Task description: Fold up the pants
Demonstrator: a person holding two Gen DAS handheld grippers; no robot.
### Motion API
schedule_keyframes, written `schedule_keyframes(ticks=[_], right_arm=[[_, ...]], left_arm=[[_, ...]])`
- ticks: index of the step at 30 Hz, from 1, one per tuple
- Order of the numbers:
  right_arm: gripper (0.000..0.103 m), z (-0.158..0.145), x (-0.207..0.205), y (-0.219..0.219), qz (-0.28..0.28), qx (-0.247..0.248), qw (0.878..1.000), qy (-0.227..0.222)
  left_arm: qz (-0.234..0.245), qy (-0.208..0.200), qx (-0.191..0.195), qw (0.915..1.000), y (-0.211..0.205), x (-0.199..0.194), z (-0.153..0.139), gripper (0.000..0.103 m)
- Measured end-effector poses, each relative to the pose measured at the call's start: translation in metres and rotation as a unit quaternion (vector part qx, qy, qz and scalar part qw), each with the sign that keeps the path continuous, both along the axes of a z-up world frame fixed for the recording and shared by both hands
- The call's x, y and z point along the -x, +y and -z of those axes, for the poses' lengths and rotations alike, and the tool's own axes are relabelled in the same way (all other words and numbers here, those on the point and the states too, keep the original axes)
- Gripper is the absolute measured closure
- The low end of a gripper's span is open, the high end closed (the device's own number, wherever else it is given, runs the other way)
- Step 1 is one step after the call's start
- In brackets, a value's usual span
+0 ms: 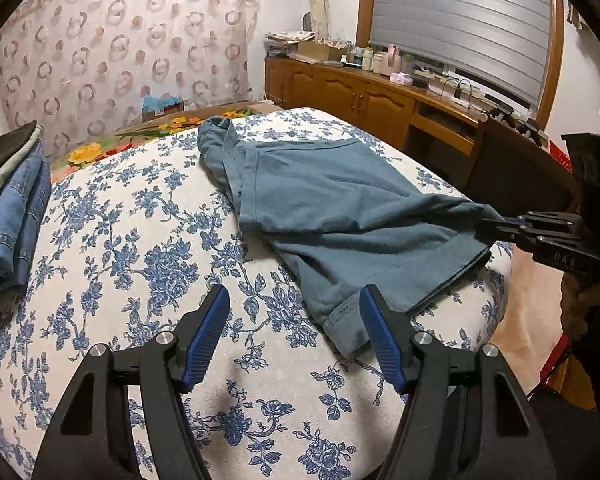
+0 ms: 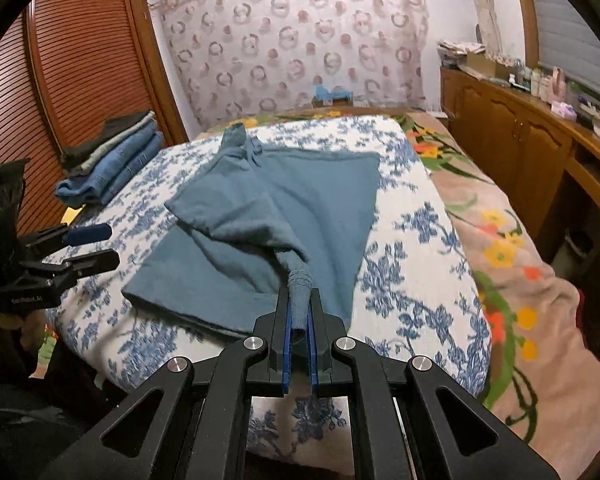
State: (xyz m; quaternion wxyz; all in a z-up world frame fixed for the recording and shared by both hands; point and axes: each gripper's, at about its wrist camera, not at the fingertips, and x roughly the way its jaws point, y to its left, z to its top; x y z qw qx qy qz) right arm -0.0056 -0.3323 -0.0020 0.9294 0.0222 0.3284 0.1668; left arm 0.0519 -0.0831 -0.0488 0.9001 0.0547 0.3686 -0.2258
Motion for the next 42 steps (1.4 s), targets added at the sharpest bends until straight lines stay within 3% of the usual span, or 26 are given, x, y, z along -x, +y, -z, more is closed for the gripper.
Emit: schedule_keyframes(ticks=[11,19,26,29,33,42], right_arm=[[0.097,0.01,-0.001,-0.009,0.005,-0.013,1.0,0.024],[0.075,-0.002,0.007,-0.016,0.023,-0.005,1.0,0.011],[0.068,-0.016,0.013,-0.021,0.021,0.004,1.0,-0.016],[0.067,-0.016,0.007,-0.017,0.014,0.011,1.0,-0.016],[0.058,-0.015,-0.01,-0.005,-0.003,0.013,1.0,-0.013],[0.057,-0.017,-0.047,0.032,-0.049,0.026,0.998,-0.015]], left_arm=[[-0.001,0.02,-0.005,0.9998,-0.006,-0.005,0.015,0.035],[-0.003,0.037,-0.004,0.9993,-0.006,-0.007,0.024,0.034],[-0.011,0.027,0.005,0.9996,-0.002,-0.006,0.019,0.034],[-0.02,0.021,0.009,0.9995,0.003,-0.007,0.015,0.034],[-0.032,0.015,0.012,0.9993,0.011,-0.01,0.01,0.034],[-0.062,-0.002,0.02,0.9979,0.033,-0.016,-0.002,0.034]])
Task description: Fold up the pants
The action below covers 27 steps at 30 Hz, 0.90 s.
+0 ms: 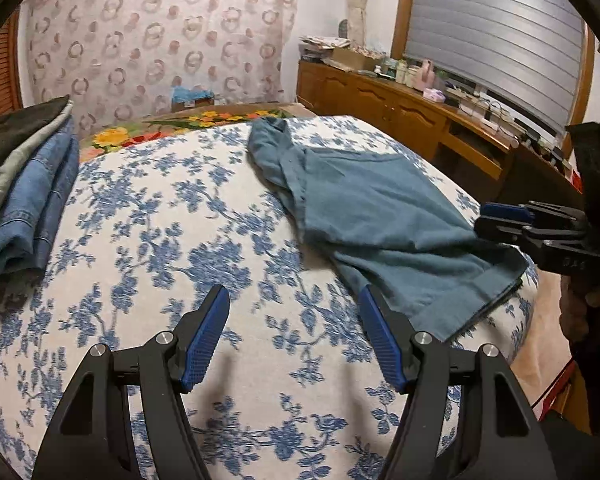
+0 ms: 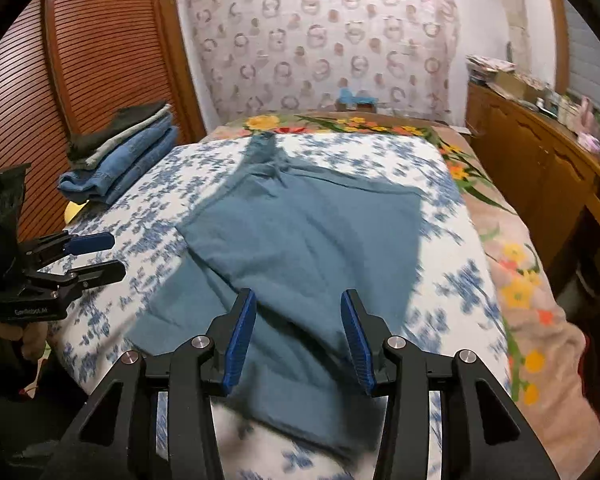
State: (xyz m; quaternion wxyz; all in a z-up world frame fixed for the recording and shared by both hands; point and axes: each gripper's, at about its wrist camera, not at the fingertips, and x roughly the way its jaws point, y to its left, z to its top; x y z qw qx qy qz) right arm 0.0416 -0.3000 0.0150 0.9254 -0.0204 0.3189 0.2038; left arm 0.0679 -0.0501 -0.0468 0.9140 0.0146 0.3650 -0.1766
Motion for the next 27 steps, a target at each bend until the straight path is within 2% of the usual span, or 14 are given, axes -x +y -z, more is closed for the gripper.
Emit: schedule_keyframes(ticks=[17,27], right_arm=[[0.057,0.006,-0.054,0.07,-0.091,0.023,0.995,0.021],[0.057,0.024,-0.083,0.11,-0.12,0.077,0.989,0.042]], left_arm=[[-0.044,-0.016,0.014,0.9988,0.033,-0.001,-0.007,0.034],[-0.059,-0.015,0.018,0.998,0.047,-0.001,-0.005,0.034]])
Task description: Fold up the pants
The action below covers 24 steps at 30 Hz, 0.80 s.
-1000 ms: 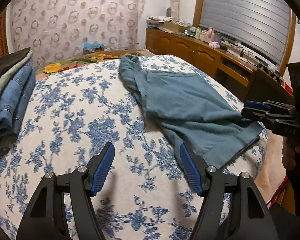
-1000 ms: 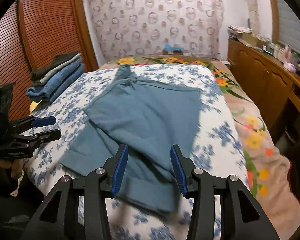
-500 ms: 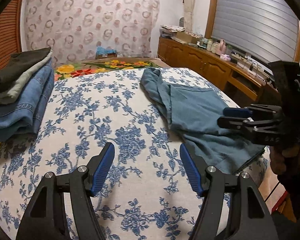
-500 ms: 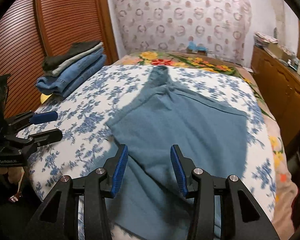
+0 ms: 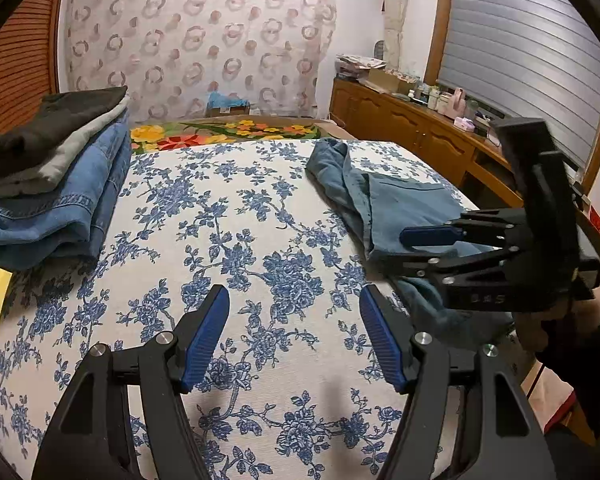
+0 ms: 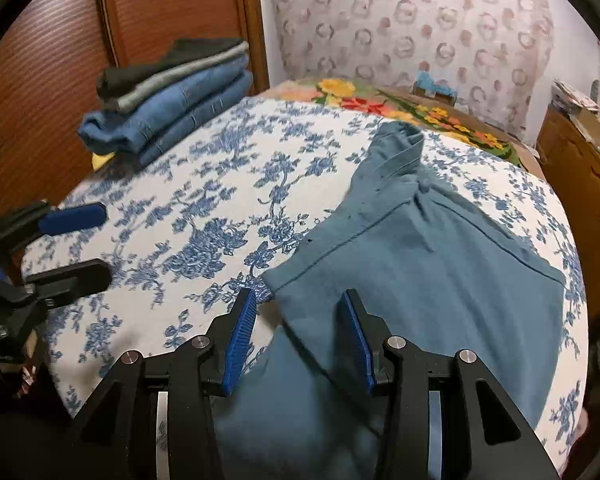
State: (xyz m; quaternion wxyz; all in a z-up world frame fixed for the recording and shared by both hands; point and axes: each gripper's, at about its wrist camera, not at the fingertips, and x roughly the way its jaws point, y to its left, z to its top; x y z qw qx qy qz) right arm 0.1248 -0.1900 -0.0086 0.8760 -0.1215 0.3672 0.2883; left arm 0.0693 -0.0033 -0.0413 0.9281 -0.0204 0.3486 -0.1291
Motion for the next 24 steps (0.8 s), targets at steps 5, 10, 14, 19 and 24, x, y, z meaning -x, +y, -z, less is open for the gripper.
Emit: schedule_keyframes(ticks=[5,10,14,19,24], right_arm=[[0.057,0.011,-0.015,0.013,0.003,0.023,1.0,0.006],[0.057,0.011,-0.021,0.019,0.004,0.024,1.0,0.012],[0.078,0.008,-0.023,0.018,-0.001,0.015,1.0,0.012],[0.096,0.001,-0.022,0.009,0.003,-0.017,1.0,0.007],[0.098,-0.006,-0.018,0.0,0.009,-0.048,0.999,-0.001]], left_arm=[[0.002,0.002,0.0,1.0,0.0,0.0,0.003,0.034],[0.006,0.007,-0.001,1.0,-0.003,0.001,0.007,0.034],[0.012,0.011,-0.004,0.9999,-0.007,0.003,0.012,0.034],[0.02,0.006,-0.023,0.9995,-0.018,0.007,0.013,0.034],[0.038,0.007,-0.026,0.9989,-0.03,0.01,0.013,0.034]])
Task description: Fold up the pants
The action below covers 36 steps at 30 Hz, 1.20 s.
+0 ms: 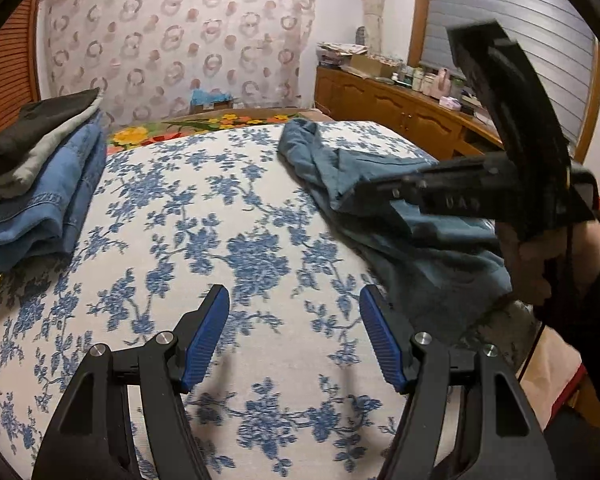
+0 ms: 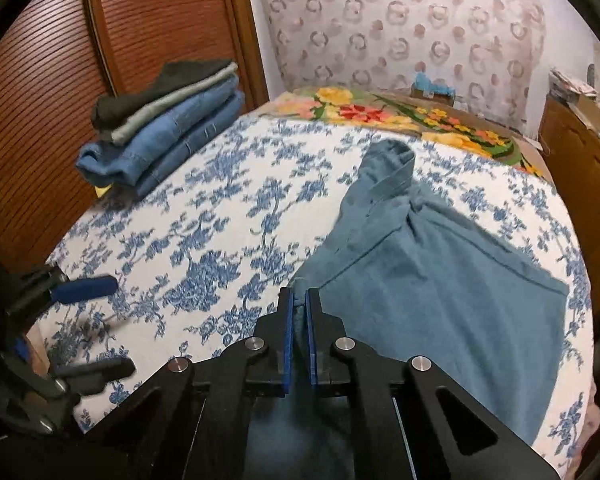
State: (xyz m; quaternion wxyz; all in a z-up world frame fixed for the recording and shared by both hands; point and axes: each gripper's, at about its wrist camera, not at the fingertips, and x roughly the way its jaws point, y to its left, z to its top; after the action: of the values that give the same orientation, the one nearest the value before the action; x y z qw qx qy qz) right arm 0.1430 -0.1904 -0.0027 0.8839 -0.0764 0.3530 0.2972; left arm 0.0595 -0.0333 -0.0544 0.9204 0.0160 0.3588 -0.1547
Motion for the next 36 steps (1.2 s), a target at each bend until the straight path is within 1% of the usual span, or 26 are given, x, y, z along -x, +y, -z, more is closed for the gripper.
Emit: schedule_keyframes(ticks=[6,9,12,15,21,25,29,33,36], right_arm=[[0.098,-0.003,-0.004,-0.017,0.014,0.006,1.0,-0.007],[0.098,0.002,-0.013,-0.025,0.023,0.017,1.0,0.0],[0.098,0.009,-0.024,-0.031,0.037,0.034,0.999,0.01],[0.098,0.011,-0.034,-0.039,0.049,0.032,0.998,0.018],[0.098,0.008,-0.044,-0.052,0.065,0.031,0.997,0.019],[0.098,0.008,-0.049,-0.056,0.072,0.031,0.997,0.016],[0.098,0.004,-0.057,-0.07,0.092,0.026,0.995,0.012],[0.098,-0.003,-0.062,-0.083,0.111,0.014,0.994,0.005],[0.098,-0.004,-0.065,-0.089,0.12,0.016,0.993,0.004]], left_arm=[[0.015,0.008,-0.003,0.9999,-0.011,-0.002,0.005,0.034],[0.023,0.015,-0.008,0.9996,-0.018,-0.008,0.007,0.034],[0.027,0.009,-0.013,0.9995,-0.024,-0.018,0.002,0.034],[0.034,0.014,-0.005,0.9993,-0.029,-0.028,0.0,0.034],[0.044,0.026,-0.007,0.9987,-0.041,-0.04,0.005,0.034],[0.047,0.037,-0.013,0.9981,-0.045,-0.04,0.012,0.034],[0.051,0.05,-0.017,0.9973,-0.048,-0.041,0.019,0.034],[0.05,0.054,-0.018,0.9971,-0.049,-0.041,0.022,0.034],[0.048,0.057,-0.019,0.9971,-0.049,-0.041,0.025,0.034]])
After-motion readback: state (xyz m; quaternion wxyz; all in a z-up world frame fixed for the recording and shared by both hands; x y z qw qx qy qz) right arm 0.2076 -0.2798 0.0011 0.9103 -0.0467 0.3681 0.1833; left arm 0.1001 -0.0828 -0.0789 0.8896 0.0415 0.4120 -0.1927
